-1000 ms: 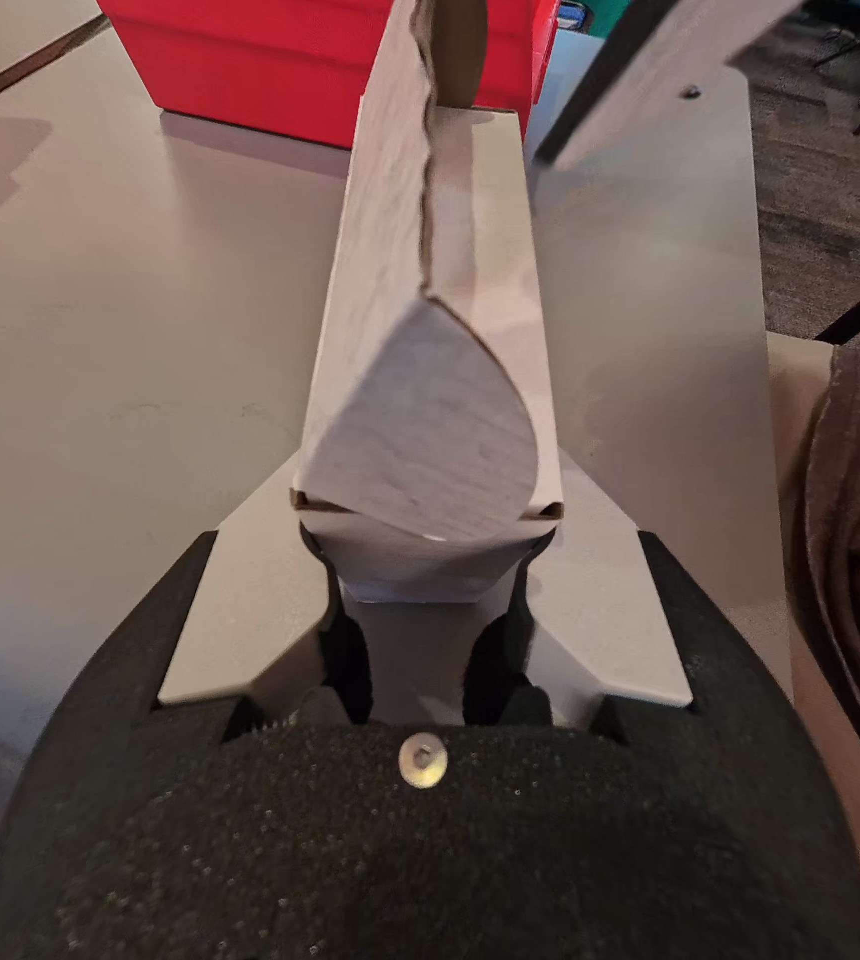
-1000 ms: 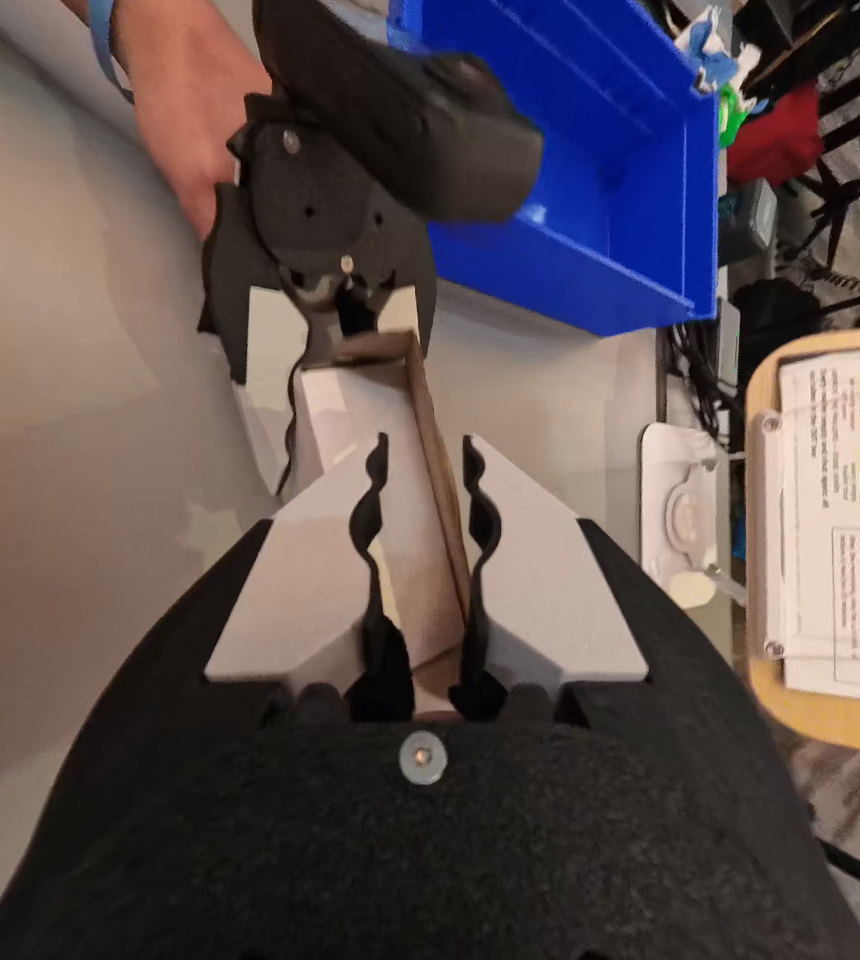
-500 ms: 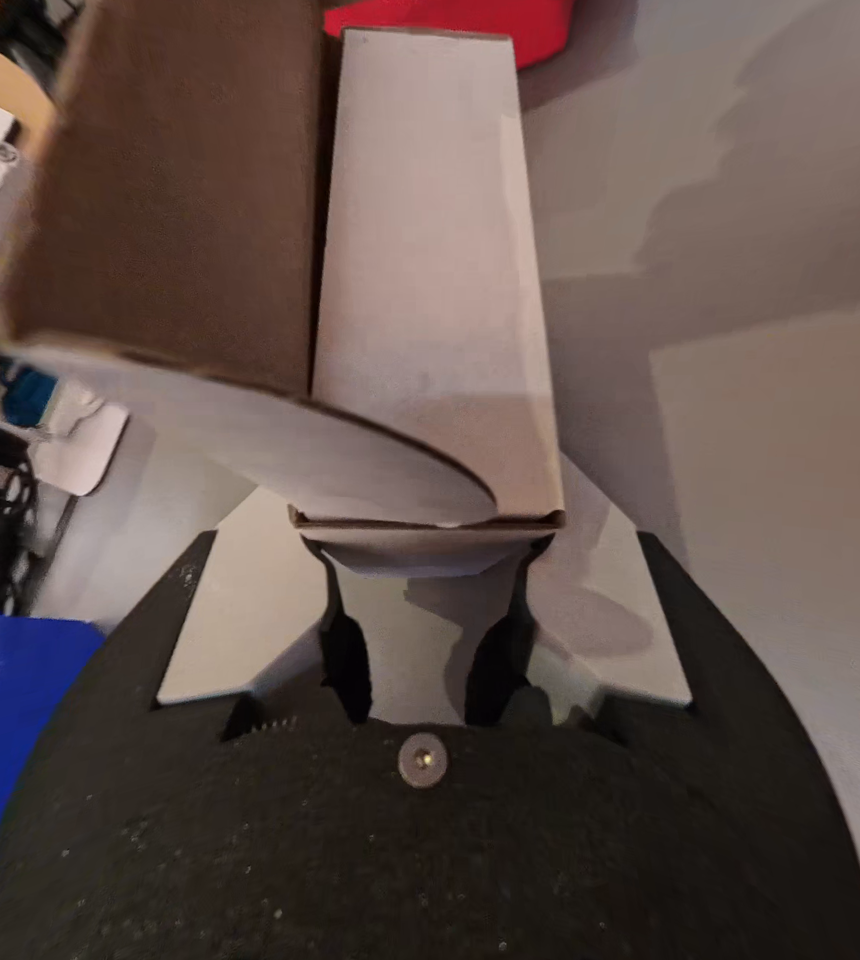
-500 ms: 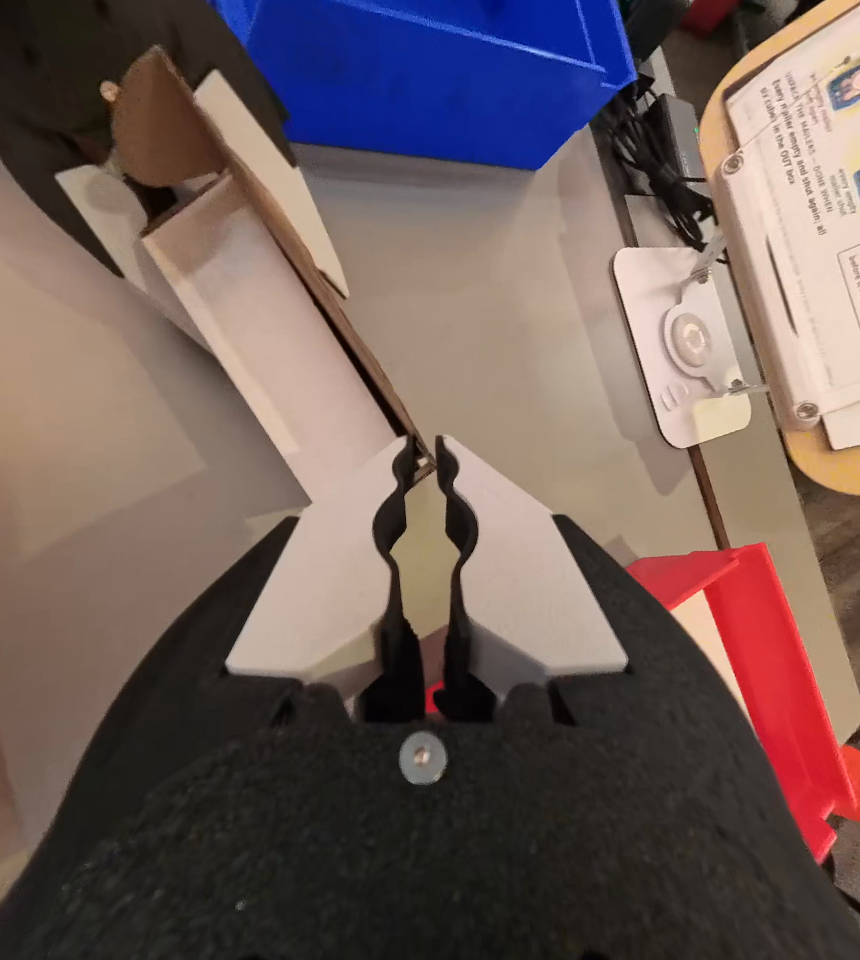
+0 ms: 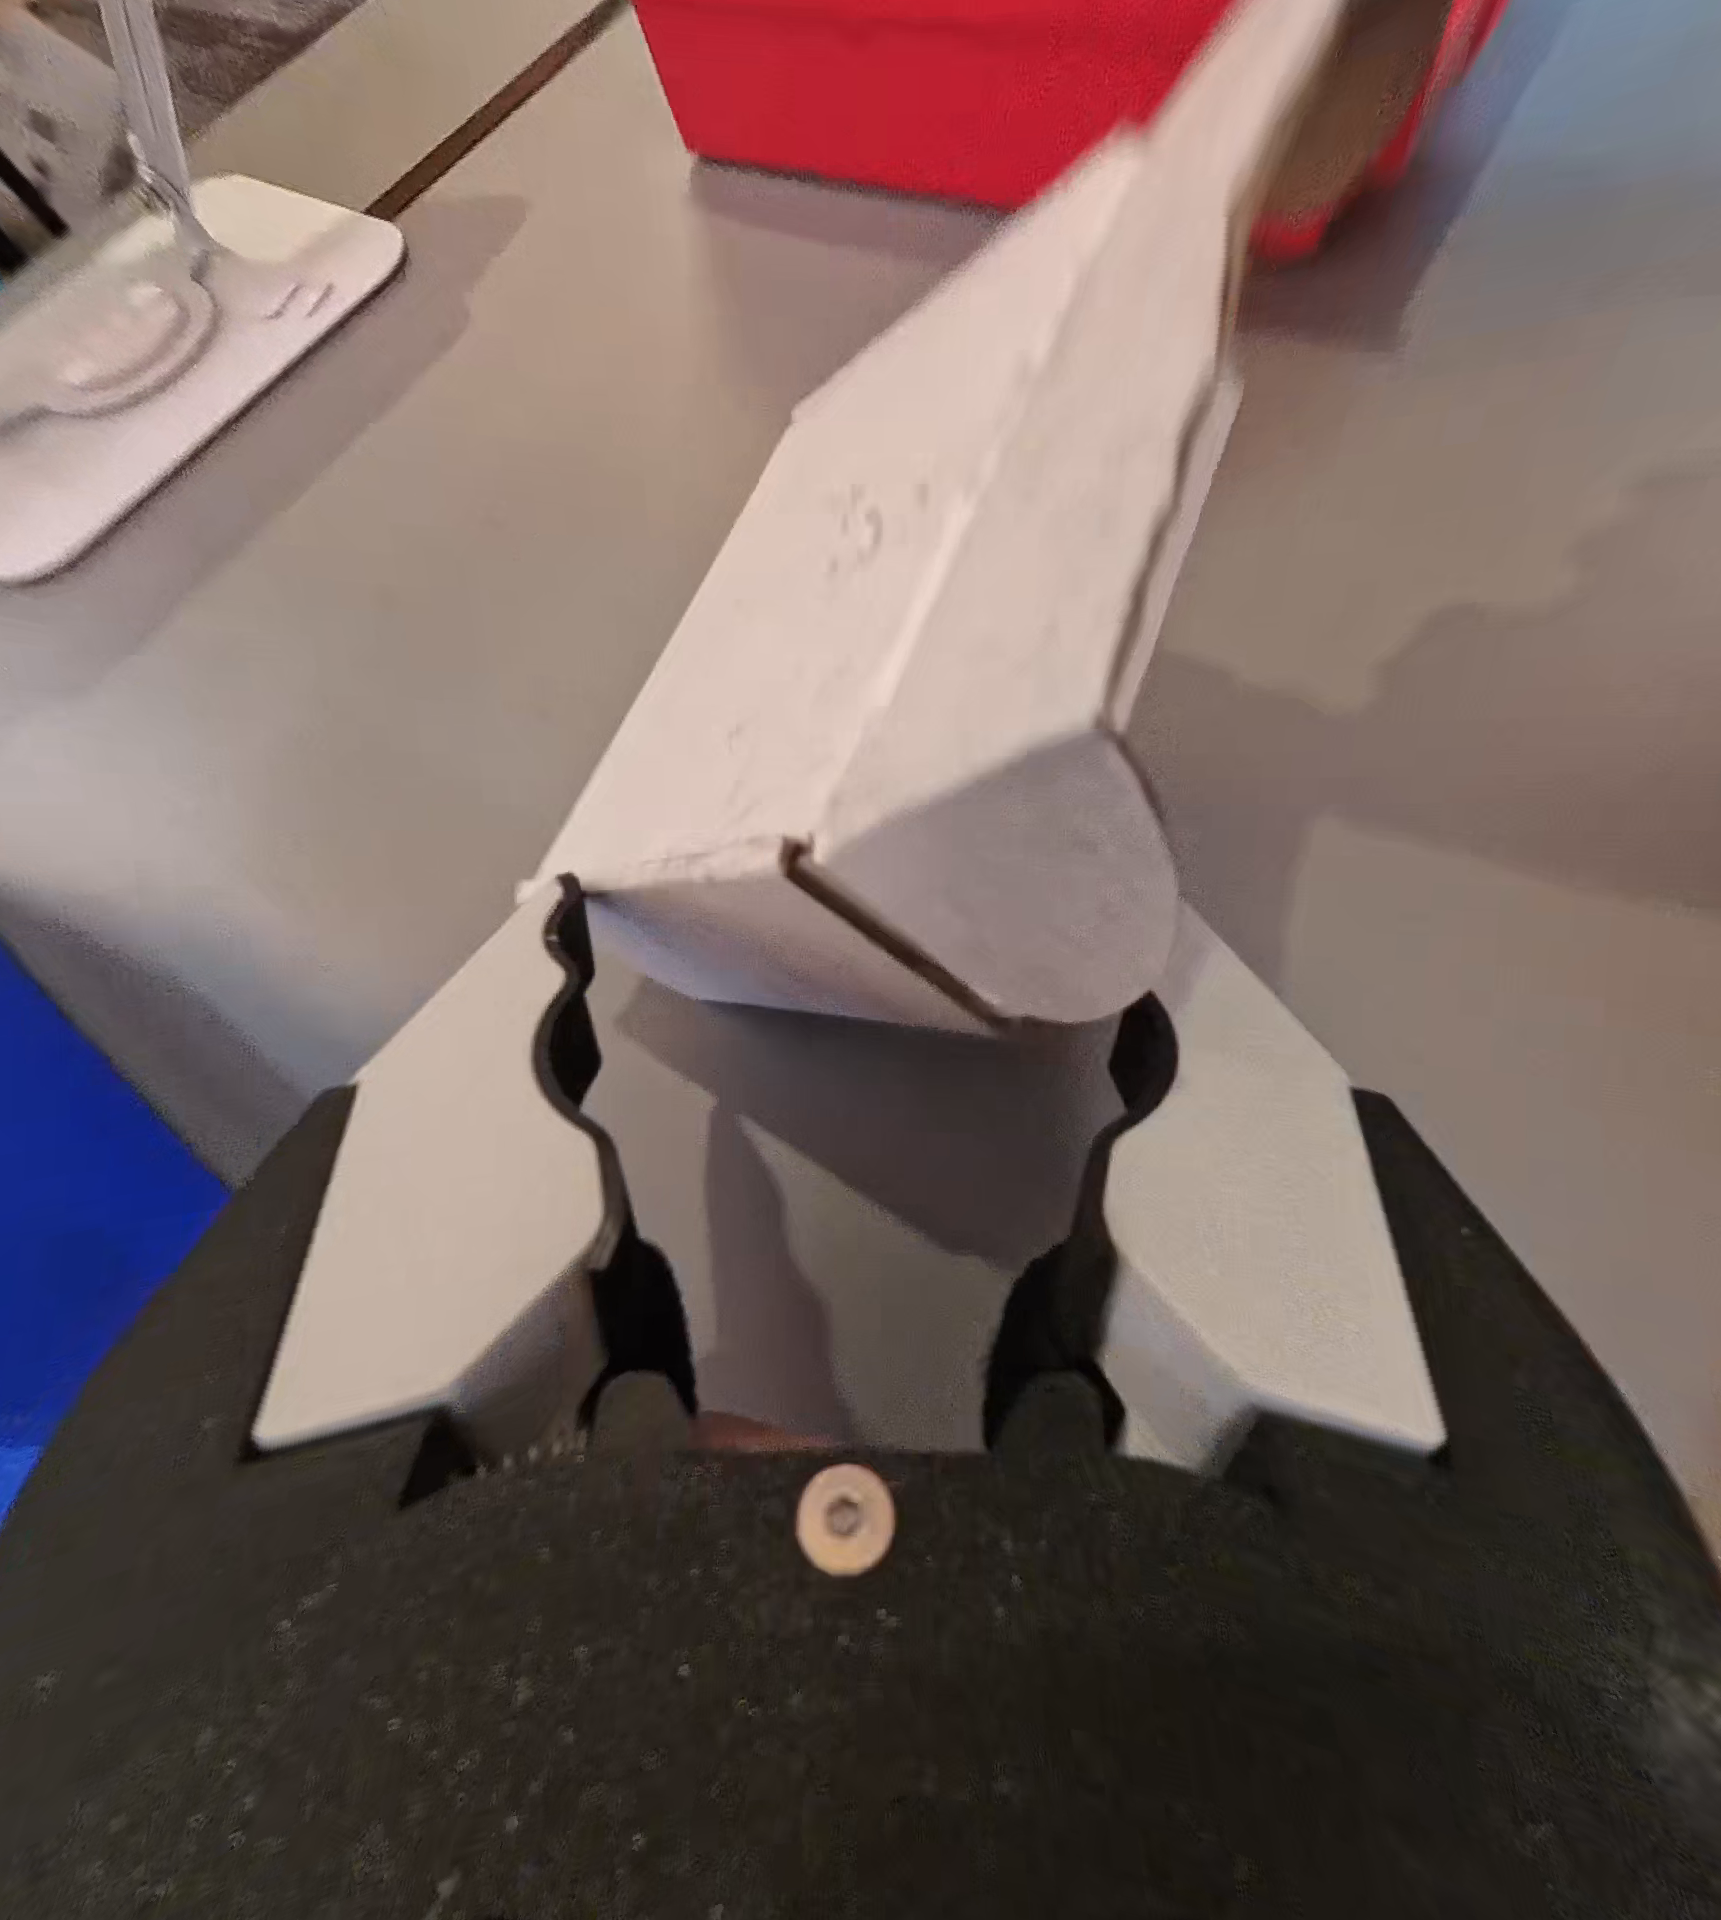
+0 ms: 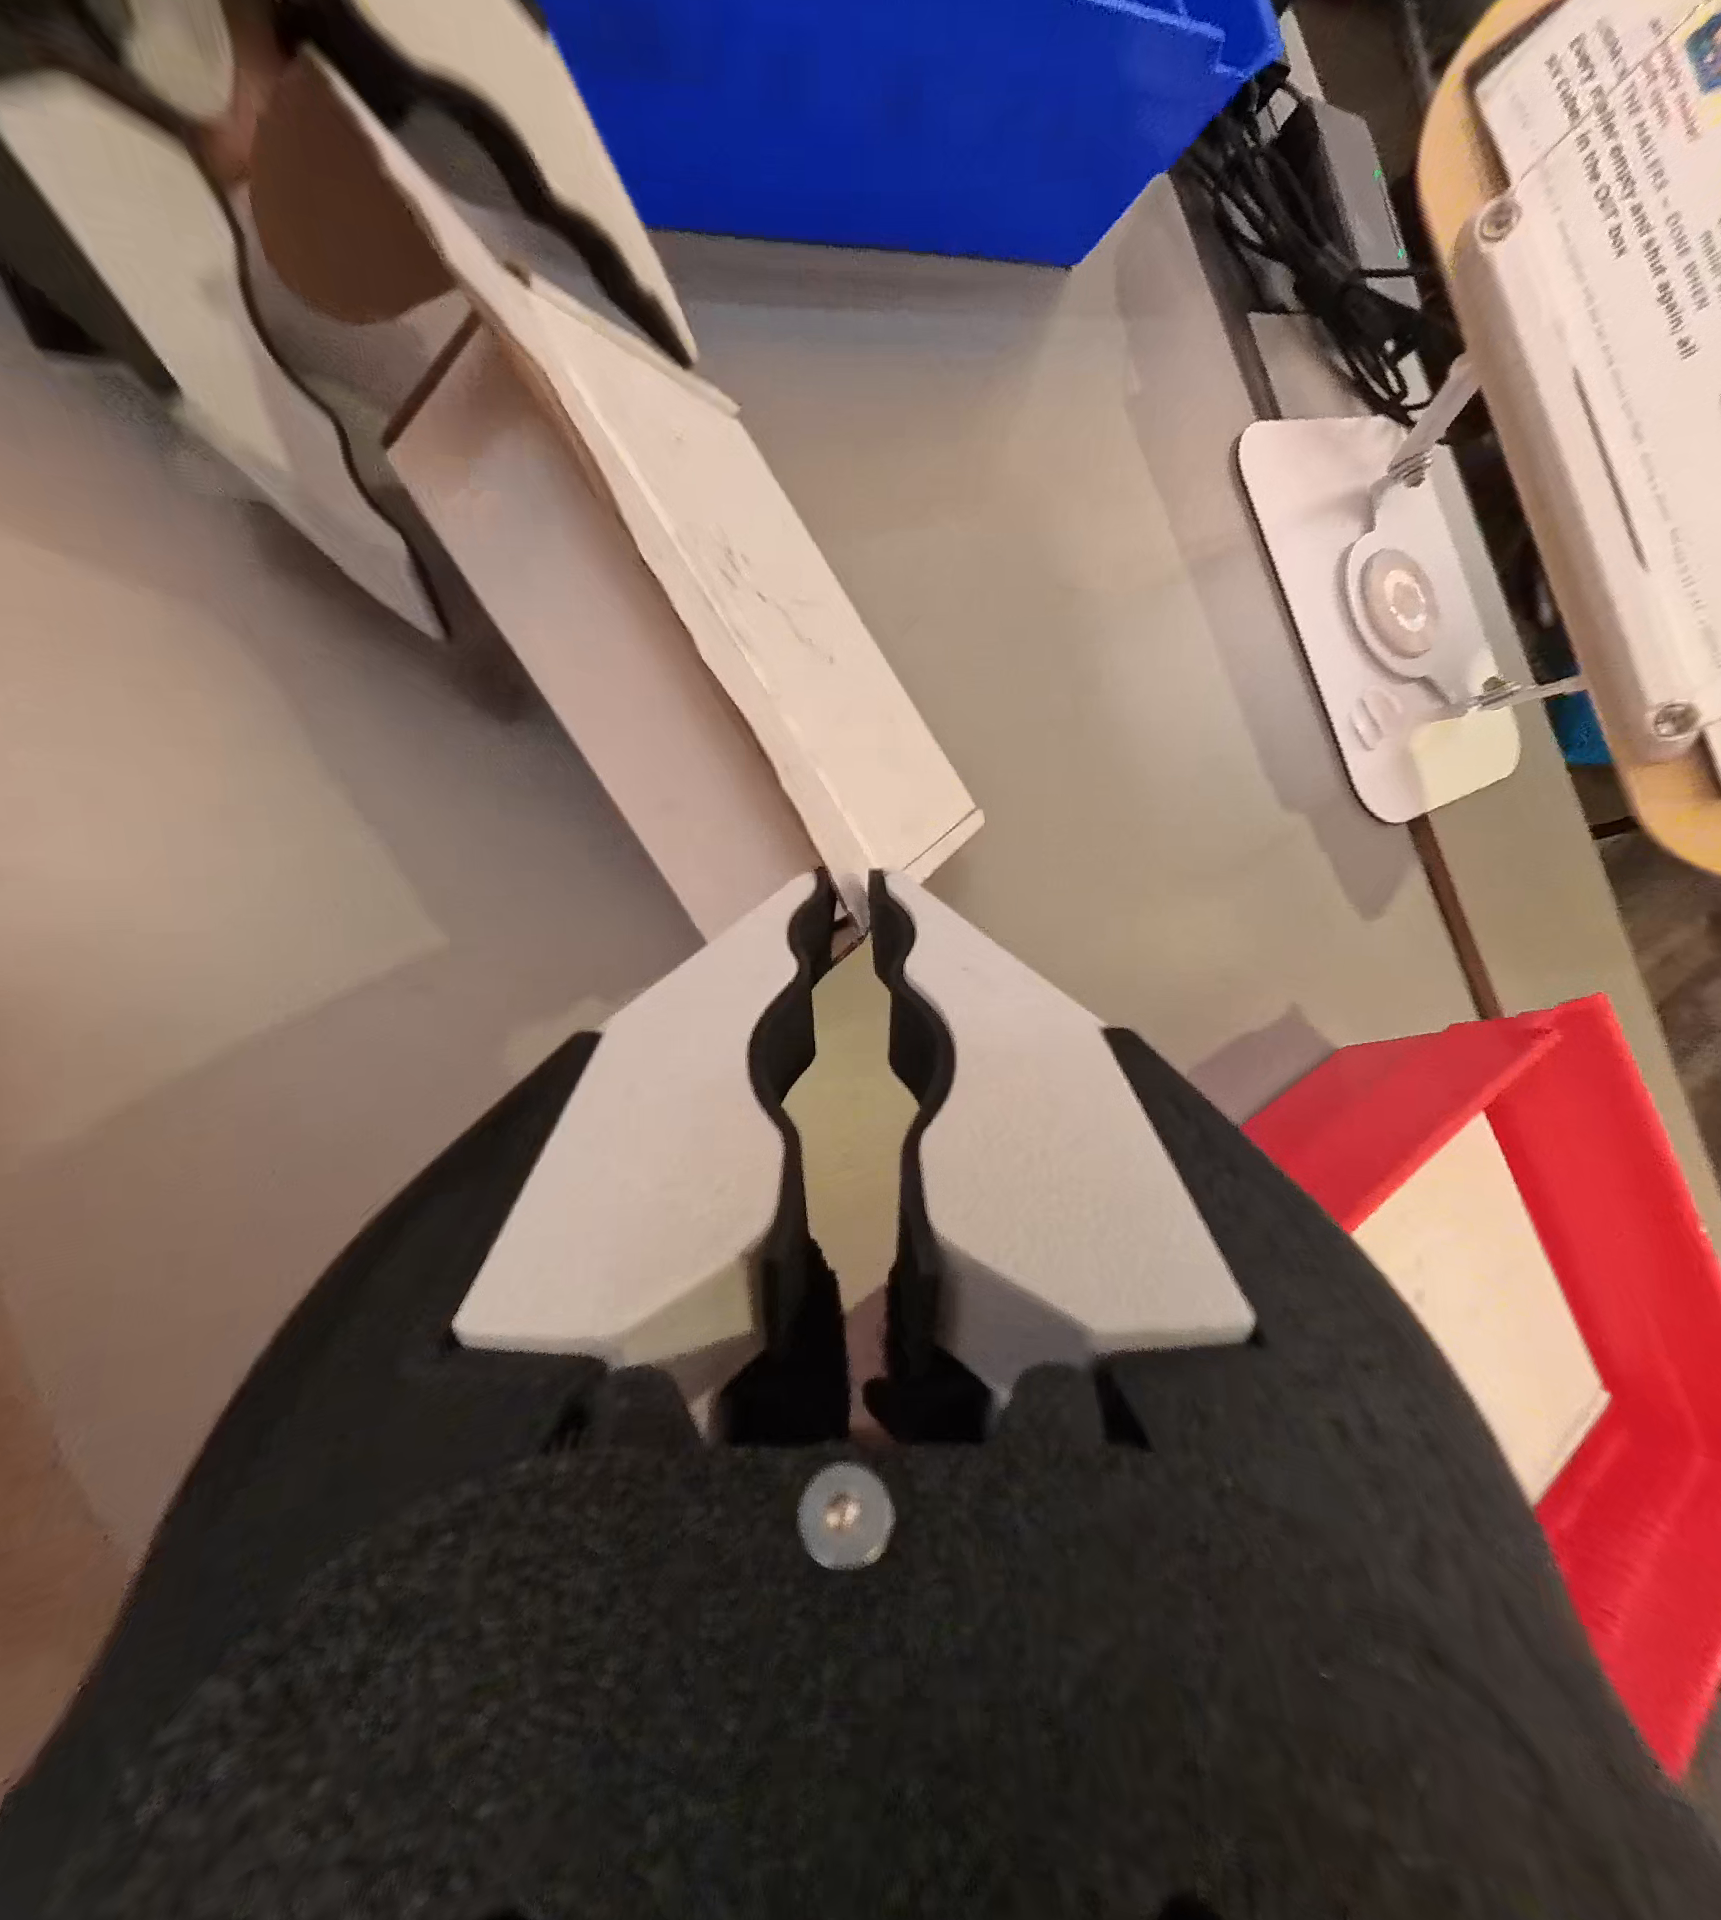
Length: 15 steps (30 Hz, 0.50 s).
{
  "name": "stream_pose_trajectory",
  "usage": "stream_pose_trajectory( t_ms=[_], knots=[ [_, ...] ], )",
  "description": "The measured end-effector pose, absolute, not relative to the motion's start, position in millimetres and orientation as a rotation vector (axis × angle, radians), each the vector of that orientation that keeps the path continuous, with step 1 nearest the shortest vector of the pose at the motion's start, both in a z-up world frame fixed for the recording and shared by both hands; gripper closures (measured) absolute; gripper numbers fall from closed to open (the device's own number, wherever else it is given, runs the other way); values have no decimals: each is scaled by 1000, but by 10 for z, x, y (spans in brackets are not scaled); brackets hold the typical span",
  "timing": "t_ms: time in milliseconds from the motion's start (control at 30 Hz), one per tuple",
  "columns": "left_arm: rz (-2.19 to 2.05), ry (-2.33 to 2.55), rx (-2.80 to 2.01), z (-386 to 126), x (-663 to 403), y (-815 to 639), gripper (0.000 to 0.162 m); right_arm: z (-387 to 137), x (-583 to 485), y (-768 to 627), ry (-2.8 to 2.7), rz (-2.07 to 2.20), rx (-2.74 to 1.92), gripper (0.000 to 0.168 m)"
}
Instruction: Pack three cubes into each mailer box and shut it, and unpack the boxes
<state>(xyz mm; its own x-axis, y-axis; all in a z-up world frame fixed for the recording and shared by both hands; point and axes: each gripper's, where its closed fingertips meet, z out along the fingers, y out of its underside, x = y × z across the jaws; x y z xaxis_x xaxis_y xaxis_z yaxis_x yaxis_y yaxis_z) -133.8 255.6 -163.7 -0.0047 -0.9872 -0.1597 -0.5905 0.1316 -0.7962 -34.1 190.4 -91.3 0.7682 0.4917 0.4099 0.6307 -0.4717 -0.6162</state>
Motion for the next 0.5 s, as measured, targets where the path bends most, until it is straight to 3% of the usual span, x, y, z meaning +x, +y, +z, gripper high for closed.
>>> stream_pose_trajectory(
  t_ms=[167, 333, 500],
  knots=[
    [-1049, 1435, -1774, -1444, -1434, 2366, 79, -1034, -474, 1740, -846, -221, -2181, 163],
    [-883, 1459, -1817, -1718, -1472, 2465, 120, -1059, -563, 1704, -865, -192, -2168, 165],
    [-885, 1505, -1812, -1798, -1441, 2404, 125, -903, -519, 1741, -817, -146, -2140, 164]
  ],
)
